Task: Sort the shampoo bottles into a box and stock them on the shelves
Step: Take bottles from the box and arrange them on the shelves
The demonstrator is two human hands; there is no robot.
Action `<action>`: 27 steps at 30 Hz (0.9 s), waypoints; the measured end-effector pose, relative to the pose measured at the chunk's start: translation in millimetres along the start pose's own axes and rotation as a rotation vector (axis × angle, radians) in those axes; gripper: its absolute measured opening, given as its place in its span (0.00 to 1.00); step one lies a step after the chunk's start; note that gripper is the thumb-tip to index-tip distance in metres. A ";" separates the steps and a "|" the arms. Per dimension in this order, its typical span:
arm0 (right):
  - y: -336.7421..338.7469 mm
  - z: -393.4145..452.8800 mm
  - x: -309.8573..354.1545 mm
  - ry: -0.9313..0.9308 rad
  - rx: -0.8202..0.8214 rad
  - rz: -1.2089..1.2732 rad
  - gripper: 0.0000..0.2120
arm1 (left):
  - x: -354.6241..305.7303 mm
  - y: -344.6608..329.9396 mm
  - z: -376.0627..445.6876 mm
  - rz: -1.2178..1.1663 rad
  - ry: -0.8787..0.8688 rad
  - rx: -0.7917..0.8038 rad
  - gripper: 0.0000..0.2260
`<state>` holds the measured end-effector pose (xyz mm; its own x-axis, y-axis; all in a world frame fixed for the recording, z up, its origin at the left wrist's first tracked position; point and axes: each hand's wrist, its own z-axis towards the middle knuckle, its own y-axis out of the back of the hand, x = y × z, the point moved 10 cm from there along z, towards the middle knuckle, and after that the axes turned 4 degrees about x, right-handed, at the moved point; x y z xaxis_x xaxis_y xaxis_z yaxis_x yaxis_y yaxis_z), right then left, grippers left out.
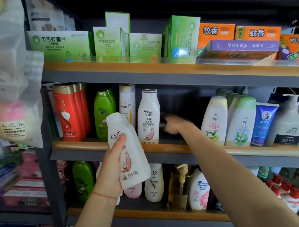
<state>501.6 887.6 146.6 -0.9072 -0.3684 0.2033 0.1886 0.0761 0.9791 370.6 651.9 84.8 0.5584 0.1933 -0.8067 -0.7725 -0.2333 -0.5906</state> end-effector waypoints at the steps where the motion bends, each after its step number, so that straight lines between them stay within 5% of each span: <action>1: 1.1 -1.7 6.3 0.023 0.002 -0.024 0.31 | 1.0 1.2 2.1 0.003 -0.001 -0.005 0.29; 8: 16.2 -34.6 19.3 -0.005 0.105 -0.211 0.33 | 5.3 3.8 4.0 0.012 -0.007 -0.033 0.33; 12: 22.3 -52.7 14.5 -0.003 0.165 -0.208 0.42 | 7.0 4.1 4.0 -0.012 0.002 -0.017 0.32; 14: 20.4 -54.8 11.5 0.021 0.120 -0.087 0.43 | 8.9 3.5 4.7 -0.028 0.013 -0.009 0.30; 18: 24.0 -61.7 -7.3 -0.069 -0.048 0.099 0.30 | 11.8 1.3 4.7 -0.043 0.033 -0.004 0.30; 22: 41.4 -79.2 -17.5 -0.094 -0.239 0.294 0.35 | 14.0 -2.6 2.7 -0.053 0.046 -0.012 0.32; 27: 57.4 -88.7 -24.4 -0.070 -0.367 0.525 0.26 | 16.5 -8.7 -2.3 -0.072 0.063 0.006 0.31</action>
<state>568.0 818.7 197.9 -0.6795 -0.3058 0.6669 0.7190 -0.0966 0.6882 387.3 654.9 76.6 0.6304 0.1489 -0.7619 -0.7314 -0.2151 -0.6472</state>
